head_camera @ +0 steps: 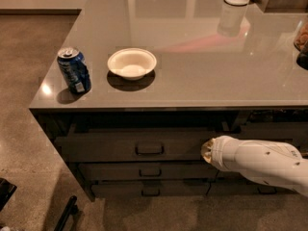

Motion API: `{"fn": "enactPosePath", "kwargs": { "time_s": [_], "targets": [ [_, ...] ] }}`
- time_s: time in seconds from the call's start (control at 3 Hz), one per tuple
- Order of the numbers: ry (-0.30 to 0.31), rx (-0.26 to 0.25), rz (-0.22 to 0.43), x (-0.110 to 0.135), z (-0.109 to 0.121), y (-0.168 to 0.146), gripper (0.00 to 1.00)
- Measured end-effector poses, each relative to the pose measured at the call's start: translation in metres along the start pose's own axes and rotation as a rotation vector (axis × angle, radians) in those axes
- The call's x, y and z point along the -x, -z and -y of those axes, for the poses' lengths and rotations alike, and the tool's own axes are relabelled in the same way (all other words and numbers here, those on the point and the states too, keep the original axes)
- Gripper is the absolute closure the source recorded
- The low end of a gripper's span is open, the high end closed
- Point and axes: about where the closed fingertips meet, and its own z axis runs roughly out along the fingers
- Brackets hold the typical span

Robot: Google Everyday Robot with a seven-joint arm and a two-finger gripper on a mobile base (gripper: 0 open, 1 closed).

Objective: Close top drawer

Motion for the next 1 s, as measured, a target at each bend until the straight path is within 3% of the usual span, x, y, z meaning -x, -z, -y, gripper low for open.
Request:
{"fn": "enactPosePath", "kwargs": {
  "time_s": [1.0],
  "targets": [
    [0.048, 0.013, 0.030, 0.019, 0.015, -0.039, 1.00]
  ]
}}
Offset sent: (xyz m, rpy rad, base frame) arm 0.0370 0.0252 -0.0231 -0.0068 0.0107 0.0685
